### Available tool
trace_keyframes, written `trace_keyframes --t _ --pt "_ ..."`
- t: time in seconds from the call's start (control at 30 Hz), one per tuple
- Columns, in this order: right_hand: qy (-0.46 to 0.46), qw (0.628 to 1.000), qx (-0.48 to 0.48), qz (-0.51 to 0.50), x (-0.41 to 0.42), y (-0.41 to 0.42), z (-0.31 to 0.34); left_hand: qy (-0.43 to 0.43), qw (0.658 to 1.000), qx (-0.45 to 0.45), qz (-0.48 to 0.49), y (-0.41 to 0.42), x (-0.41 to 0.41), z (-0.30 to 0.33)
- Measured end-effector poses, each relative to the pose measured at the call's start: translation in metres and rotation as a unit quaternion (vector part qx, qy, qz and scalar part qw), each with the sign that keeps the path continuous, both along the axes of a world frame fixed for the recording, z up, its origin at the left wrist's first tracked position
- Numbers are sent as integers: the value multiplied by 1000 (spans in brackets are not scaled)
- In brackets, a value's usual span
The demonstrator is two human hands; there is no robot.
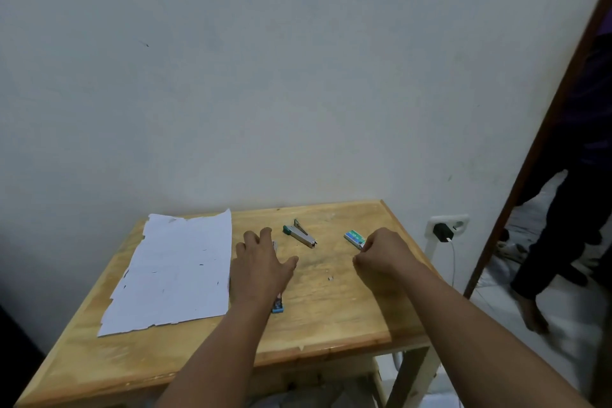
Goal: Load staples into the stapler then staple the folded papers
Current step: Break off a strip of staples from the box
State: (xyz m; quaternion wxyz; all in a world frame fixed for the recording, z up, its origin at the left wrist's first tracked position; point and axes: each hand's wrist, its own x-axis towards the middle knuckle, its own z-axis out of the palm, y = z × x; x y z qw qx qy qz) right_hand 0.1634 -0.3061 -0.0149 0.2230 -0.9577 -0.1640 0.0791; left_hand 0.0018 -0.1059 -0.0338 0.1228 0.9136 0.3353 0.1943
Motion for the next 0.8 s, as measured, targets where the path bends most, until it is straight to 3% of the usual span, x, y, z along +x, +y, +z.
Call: trace_keyframes --t 0.17,0.43,0.7,0.8 --pt "-6 1000 -12 22 1 0 -2 21 998 -46 -36 1 -7 -2" --pt "-44 997 -30 48 -12 1 -5 -16 997 -54 -44 6 -17 -6" --pt "12 993 98 61 -26 30 7 -42 997 -32 -56 10 -33 -15" --pt "14 992 96 82 -30 46 12 -49 997 -19 -62 14 -37 -19"
